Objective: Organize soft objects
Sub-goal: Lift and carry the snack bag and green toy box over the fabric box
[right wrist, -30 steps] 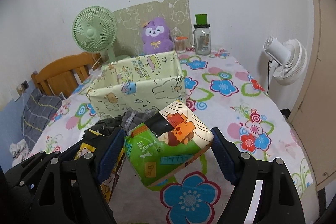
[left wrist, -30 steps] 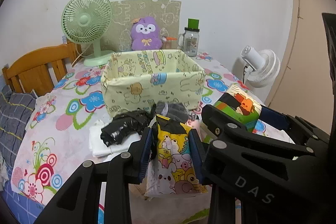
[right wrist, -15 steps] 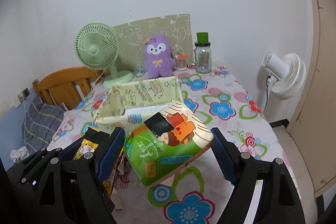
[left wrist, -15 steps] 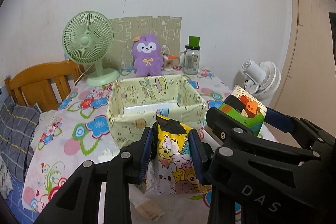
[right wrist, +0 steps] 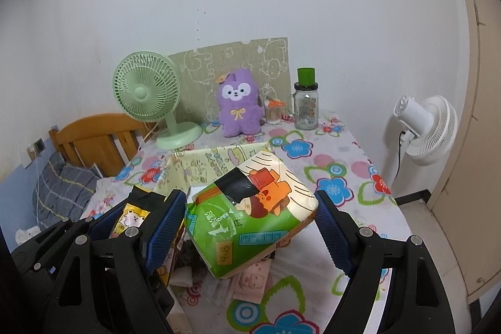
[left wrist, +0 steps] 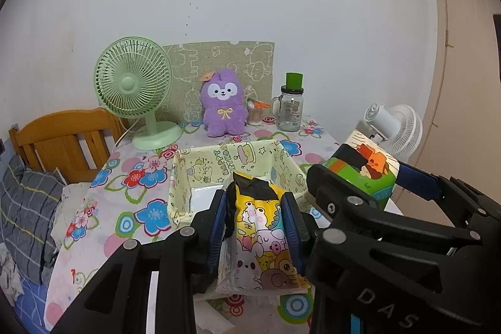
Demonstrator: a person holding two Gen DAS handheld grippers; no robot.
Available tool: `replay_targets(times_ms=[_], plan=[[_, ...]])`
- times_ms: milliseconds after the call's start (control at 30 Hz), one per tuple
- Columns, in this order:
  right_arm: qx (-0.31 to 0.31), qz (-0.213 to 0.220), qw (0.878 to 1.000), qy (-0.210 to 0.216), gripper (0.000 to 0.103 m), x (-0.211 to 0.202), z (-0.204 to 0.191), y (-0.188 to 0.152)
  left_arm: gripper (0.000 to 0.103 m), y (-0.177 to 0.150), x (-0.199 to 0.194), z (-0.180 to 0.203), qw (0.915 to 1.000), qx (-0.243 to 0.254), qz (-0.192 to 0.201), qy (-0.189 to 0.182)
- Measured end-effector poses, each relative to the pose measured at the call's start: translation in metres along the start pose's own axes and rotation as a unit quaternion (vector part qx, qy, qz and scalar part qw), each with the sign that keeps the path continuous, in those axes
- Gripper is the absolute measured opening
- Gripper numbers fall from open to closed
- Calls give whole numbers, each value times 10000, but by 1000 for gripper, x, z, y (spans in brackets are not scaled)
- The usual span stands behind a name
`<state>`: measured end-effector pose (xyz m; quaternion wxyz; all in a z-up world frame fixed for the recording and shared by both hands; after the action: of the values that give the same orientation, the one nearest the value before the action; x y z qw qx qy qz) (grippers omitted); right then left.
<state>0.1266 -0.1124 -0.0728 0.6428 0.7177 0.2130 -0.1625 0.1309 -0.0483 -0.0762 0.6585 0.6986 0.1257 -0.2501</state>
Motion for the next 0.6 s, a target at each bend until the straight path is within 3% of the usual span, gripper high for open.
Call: replay_targets(times_ms=[600], plan=[[-17, -70, 10000, 19, 84, 61, -9, 29, 36, 28, 54, -21, 9998, 25, -82, 193]])
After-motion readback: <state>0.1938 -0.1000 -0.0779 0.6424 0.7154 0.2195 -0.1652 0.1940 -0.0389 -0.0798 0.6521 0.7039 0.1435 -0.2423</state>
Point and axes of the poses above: each gripper's, at about its wrist camera, not at the fingertips, and x roughly the way its jaws point, z to its right, y to its top, the point moved 5 cm from there along x, roughly the way its jaws point, and after that the axes turned 2 degrees about x, right-handed, at the moved point
